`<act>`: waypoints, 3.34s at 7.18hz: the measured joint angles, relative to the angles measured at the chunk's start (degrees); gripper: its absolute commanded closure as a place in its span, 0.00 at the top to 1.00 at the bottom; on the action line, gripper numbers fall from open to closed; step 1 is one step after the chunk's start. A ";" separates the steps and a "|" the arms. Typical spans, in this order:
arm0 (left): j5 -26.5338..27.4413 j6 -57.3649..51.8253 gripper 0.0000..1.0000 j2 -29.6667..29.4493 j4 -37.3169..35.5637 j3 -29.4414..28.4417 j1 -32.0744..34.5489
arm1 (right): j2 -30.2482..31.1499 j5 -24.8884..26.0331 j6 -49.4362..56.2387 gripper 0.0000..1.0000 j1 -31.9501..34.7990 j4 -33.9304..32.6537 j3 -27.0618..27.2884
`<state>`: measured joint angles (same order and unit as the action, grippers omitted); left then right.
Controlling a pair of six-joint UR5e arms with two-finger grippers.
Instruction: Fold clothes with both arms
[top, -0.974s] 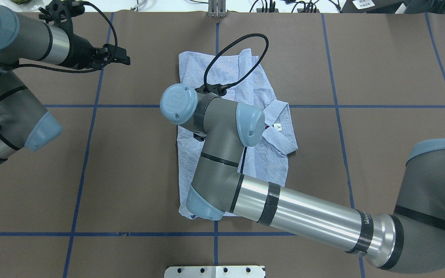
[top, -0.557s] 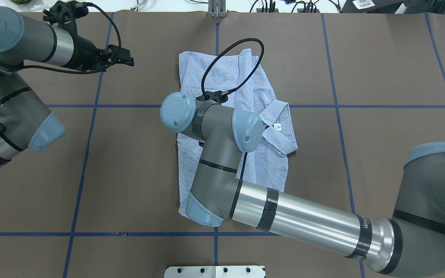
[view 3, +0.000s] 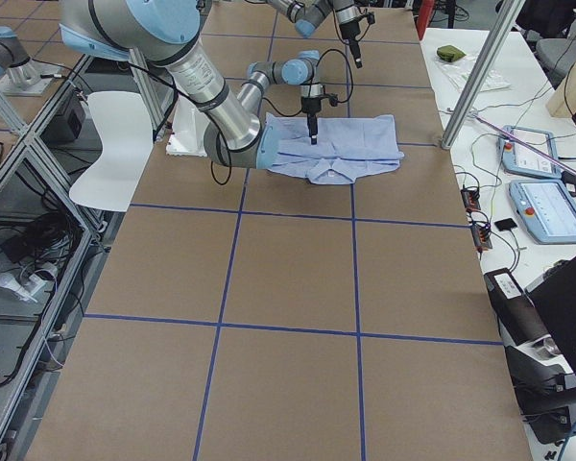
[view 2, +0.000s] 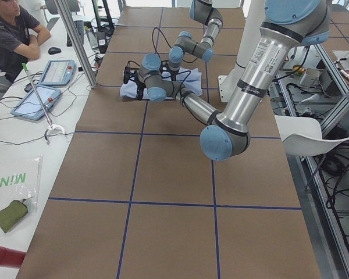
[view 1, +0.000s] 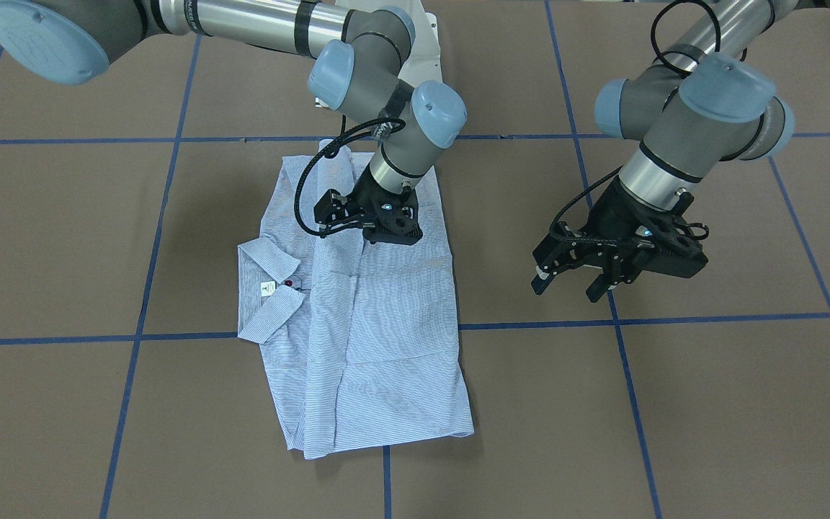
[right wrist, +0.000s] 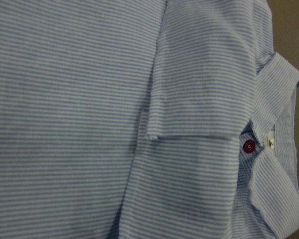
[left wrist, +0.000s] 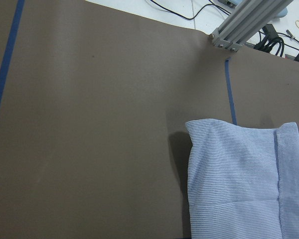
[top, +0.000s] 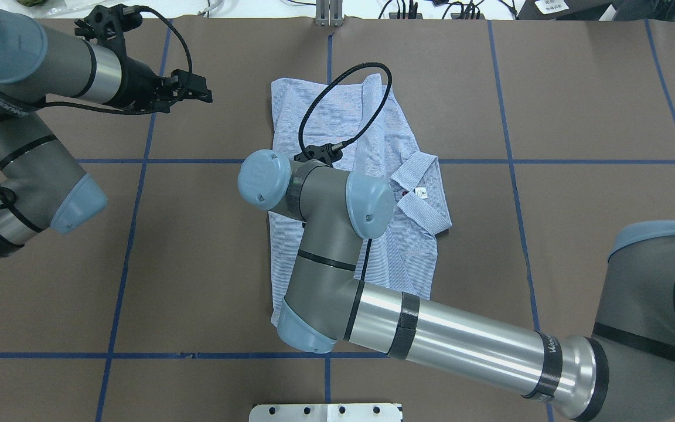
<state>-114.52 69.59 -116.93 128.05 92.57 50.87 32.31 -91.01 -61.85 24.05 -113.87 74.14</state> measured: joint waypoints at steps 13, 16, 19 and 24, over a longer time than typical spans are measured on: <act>0.49 4.05 1.00 -3.45 -0.69 0.45 -2.98 | 27.76 -4.92 16.14 1.00 9.32 3.97 32.23; 0.56 3.86 1.00 -3.35 -0.60 0.01 -2.97 | 27.44 -4.46 15.35 1.00 3.50 8.12 33.32; 0.47 3.62 1.00 -3.08 -0.45 -0.35 -2.97 | 25.72 -1.49 15.03 1.00 0.02 9.10 30.51; 0.36 3.69 1.00 -3.05 -0.43 -0.36 -3.04 | 24.40 -1.16 15.15 1.00 -0.23 12.33 25.63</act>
<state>-114.17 73.28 -119.98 127.62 92.21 47.83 56.71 -92.17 -46.70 23.82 -101.54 99.77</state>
